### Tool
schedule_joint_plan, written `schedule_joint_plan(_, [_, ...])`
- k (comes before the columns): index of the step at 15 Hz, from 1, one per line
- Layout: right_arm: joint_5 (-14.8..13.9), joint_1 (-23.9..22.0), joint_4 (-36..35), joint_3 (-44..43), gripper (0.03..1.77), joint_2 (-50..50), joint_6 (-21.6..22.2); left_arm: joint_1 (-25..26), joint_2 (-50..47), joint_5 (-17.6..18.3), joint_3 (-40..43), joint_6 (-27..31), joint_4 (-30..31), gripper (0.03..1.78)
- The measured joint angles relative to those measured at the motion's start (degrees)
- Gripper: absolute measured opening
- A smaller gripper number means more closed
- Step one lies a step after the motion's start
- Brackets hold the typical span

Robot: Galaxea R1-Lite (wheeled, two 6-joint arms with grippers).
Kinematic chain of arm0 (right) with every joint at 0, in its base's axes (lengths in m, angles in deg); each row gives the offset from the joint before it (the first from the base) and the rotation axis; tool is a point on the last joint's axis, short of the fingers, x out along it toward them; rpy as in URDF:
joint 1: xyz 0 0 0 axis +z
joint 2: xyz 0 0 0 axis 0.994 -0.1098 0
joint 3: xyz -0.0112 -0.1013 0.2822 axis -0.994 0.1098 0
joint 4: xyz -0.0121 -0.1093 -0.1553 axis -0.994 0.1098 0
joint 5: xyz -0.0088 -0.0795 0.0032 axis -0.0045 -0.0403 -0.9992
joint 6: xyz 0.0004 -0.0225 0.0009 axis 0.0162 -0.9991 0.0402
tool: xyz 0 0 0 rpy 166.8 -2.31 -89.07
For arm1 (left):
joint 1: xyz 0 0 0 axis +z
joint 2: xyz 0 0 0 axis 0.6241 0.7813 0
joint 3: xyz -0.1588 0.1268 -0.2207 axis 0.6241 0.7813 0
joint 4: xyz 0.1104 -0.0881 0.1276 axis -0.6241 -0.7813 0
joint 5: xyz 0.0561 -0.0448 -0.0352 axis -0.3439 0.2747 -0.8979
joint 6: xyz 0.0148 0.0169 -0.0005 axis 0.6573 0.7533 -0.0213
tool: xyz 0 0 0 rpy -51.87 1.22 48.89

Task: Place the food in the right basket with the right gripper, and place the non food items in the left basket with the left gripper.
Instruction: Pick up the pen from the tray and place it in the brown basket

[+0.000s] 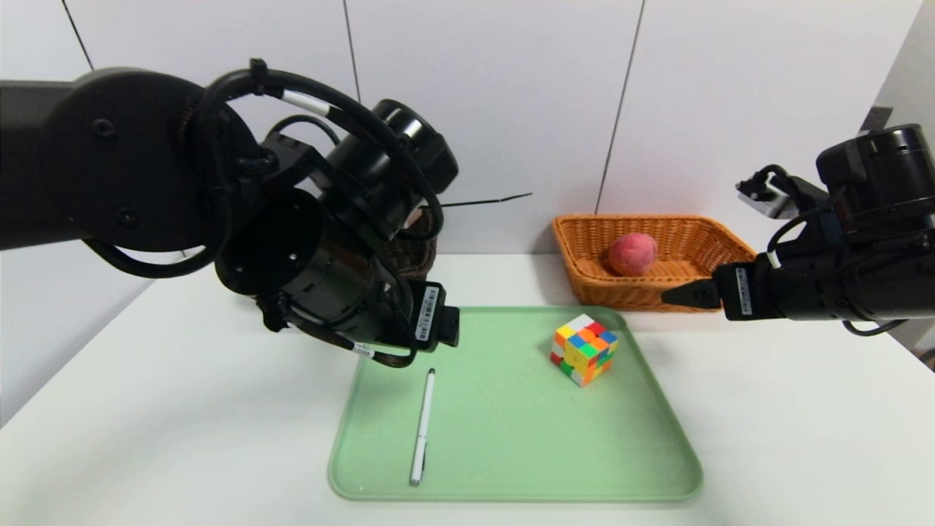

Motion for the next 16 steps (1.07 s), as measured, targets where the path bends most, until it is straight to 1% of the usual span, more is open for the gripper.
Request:
schedule_joint_plan(2, [2.8, -0.2, 0.0, -1.8, 1.7, -0.4, -0.2, -0.8, 0.8, 0.1, 0.6, -0.1, 0.1, 1.69])
schedule_joint_plan(3, [3.7, -0.3, 0.1, -3.1, 1.7, -0.6, -0.4, -1.0, 1.0, 0.1, 0.9, -0.1, 0.1, 1.69])
schedule_joint_plan(4, [4.2, -0.4, 0.4, -5.0, 1.7, -0.7, -0.5, -1.1, 1.3, 0.0, 1.4, -0.1, 0.1, 1.69])
schedule_joint_plan(6, [4.3, -0.4, 2.5, -8.8, 1.7, -0.9, -1.6, -1.4, 1.6, -0.2, 2.3, -0.1, 0.4, 1.69])
schedule_joint_plan(10, [3.4, -0.2, 14.4, -17.9, 1.7, -0.4, -2.5, -1.6, 2.4, -0.5, 4.1, 0.0, 3.2, 1.69])
schedule_joint_plan(14, [-0.5, -0.3, 29.8, -26.4, 1.7, 0.4, -4.0, -1.6, 4.2, -1.1, 5.7, 0.2, 5.3, 1.69])
schedule_joint_plan(16, [-1.5, -0.4, 34.5, -28.1, 1.7, 0.4, -4.2, -1.6, 5.2, -1.5, 6.2, 0.2, 5.8, 1.69])
